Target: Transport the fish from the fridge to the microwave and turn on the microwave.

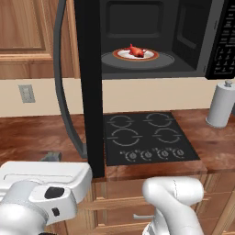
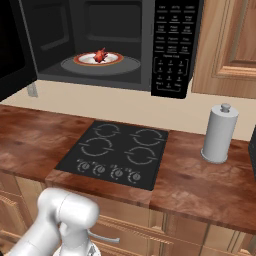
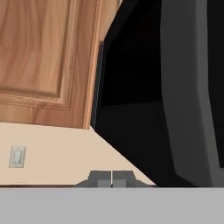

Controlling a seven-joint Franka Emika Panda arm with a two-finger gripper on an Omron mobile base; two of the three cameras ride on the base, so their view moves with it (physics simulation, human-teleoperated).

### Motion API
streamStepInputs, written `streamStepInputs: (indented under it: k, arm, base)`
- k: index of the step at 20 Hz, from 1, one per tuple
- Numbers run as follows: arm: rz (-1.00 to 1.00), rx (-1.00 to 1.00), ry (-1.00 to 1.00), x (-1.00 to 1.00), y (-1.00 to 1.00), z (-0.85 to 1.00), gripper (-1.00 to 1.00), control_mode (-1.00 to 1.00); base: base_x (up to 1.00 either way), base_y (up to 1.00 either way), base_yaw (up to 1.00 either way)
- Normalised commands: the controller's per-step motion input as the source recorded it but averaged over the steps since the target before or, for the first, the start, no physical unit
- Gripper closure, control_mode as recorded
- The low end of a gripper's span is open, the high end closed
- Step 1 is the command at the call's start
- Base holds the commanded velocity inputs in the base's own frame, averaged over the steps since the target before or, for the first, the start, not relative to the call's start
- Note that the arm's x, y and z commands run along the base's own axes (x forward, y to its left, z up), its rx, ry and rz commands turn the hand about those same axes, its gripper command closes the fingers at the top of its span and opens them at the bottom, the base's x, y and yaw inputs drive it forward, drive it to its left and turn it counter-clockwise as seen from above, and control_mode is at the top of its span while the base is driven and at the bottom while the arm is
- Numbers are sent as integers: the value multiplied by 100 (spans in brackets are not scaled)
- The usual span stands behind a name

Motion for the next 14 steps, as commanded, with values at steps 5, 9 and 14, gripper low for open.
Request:
streamStepInputs:
  k: [5, 9, 14]
  arm:
    - [-14, 0, -4, 14, 6, 0, 100, -100]
    - [-14, 0, -2, 19, 3, 0, 100, -100]
    - [-13, 0, 0, 29, 0, -1, 100, -100]
  base:
    - [0, 0, 0]
    - [0, 0, 0]
    - [0, 0, 0]
